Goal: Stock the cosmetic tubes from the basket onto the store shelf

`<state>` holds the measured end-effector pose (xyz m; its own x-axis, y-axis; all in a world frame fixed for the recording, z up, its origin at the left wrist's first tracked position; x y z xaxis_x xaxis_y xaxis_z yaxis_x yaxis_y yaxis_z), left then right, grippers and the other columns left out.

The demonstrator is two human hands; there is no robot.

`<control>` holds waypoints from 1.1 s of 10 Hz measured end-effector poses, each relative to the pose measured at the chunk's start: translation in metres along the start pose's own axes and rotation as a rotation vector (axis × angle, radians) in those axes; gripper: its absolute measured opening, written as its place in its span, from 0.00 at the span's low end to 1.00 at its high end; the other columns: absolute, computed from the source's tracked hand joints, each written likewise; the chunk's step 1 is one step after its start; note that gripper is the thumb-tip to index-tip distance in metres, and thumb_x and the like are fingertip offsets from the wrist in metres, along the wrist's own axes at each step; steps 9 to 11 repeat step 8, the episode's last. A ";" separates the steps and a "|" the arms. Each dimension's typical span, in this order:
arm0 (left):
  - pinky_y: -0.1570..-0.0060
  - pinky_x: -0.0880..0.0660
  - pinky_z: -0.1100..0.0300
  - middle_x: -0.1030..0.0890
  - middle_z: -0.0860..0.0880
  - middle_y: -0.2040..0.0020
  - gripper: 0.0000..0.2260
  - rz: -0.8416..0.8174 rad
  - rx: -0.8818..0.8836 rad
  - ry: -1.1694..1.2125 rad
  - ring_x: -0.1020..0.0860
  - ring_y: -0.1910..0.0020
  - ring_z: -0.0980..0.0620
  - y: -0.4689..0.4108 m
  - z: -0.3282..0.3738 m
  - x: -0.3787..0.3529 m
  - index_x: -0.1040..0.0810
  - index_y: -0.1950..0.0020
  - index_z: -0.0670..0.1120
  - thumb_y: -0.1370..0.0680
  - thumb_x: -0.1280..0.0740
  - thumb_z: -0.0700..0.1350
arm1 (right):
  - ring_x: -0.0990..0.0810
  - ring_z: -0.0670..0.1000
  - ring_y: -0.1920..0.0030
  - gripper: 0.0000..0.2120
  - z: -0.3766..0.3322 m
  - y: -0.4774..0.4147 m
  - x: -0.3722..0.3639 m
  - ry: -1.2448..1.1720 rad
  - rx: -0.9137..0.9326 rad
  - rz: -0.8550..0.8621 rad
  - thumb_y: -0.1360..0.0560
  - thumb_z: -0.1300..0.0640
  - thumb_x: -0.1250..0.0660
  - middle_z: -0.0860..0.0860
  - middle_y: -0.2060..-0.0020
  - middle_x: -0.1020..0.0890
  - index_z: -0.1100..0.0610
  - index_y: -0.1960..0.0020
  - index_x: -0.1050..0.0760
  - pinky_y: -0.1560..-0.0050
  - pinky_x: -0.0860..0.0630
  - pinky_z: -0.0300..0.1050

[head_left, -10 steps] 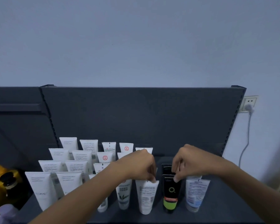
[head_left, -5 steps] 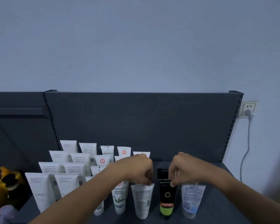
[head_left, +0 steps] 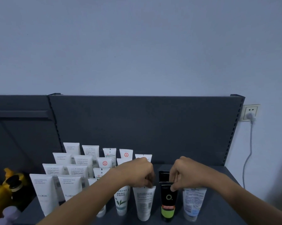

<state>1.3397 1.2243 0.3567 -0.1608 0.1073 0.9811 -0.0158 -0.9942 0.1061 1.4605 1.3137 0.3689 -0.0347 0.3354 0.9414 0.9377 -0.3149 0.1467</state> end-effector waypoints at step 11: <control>0.41 0.25 0.57 0.22 0.58 0.37 0.21 0.517 0.186 0.050 0.23 0.39 0.57 0.107 -0.032 0.051 0.24 0.30 0.56 0.20 0.36 0.62 | 0.19 0.39 0.47 0.21 -0.072 0.006 0.017 -0.012 0.026 0.378 0.28 0.37 0.28 0.39 0.47 0.18 0.44 0.38 0.21 0.45 0.19 0.43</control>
Point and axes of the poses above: each hand's wrist, its own y-axis away from the middle knuckle, its own x-axis out of the back of the hand, z = x × y, the point moved 7 cm from there along -y, towards the middle knuckle
